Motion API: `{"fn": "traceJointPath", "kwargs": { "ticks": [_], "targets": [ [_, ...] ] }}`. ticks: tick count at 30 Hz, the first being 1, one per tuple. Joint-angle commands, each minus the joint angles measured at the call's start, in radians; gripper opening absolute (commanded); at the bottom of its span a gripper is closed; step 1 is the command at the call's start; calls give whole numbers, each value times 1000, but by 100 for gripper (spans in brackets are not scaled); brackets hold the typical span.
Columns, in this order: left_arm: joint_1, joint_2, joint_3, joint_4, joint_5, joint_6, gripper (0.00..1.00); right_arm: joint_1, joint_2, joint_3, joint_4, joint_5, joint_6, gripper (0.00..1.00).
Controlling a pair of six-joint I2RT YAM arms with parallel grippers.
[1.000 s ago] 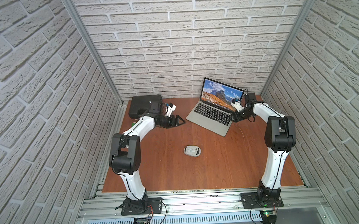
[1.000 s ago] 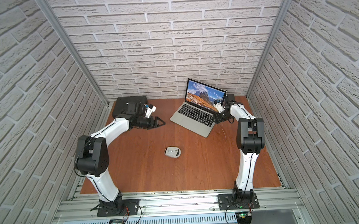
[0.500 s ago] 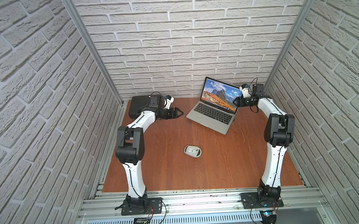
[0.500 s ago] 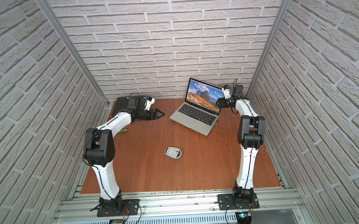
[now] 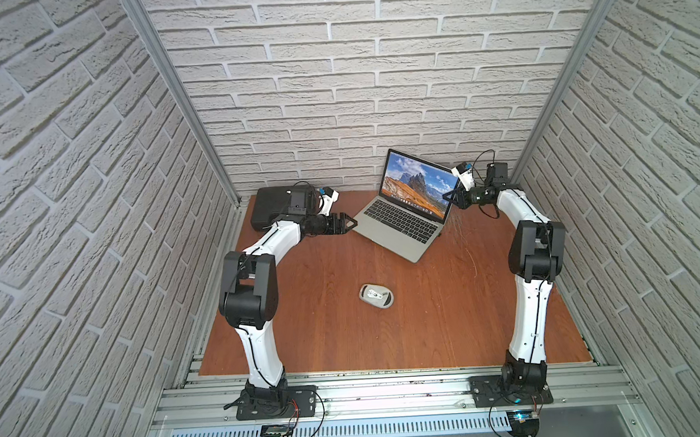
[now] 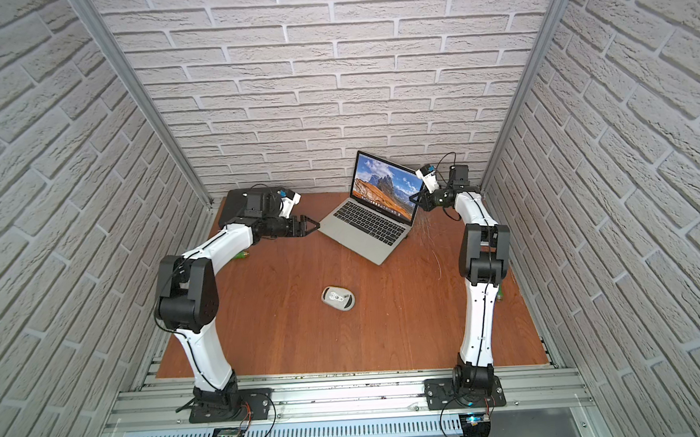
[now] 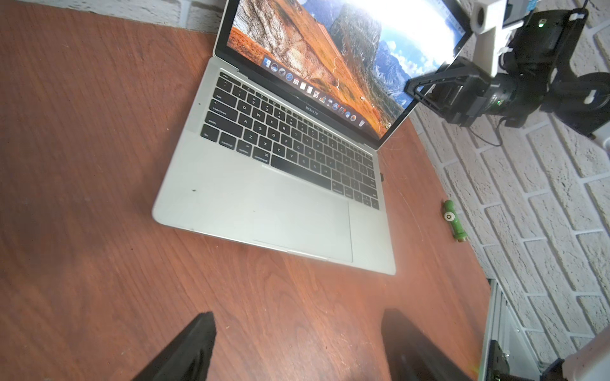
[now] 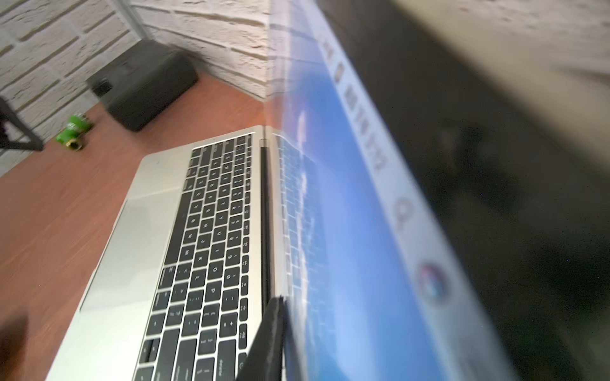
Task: Remove the wireless mouse receiver from the laptop
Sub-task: Move the laptop to the center of the board.
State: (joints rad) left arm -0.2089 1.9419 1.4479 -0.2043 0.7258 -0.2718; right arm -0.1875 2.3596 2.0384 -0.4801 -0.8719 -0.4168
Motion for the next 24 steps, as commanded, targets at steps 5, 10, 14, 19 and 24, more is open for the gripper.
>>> {"fn": "traceJointPath", "kwargs": {
  "ticks": [5, 10, 14, 19, 24],
  "targets": [
    [-1, -52, -37, 48, 8, 38, 84, 133, -44, 10, -206, -168, -271, 2],
    [0, -75, -70, 52, 3, 55, 84, 167, -117, -102, -208, -190, -404, 3],
    [1, -79, -81, 38, 9, 68, 84, 168, -166, -121, -297, -215, -516, 3],
    [-4, -66, -76, 24, 5, 76, 84, 175, -168, -121, -306, -209, -527, 3],
    [-19, -54, -90, 15, -20, 72, 83, 193, -147, -134, -214, -144, -436, 21]
  ]
}}
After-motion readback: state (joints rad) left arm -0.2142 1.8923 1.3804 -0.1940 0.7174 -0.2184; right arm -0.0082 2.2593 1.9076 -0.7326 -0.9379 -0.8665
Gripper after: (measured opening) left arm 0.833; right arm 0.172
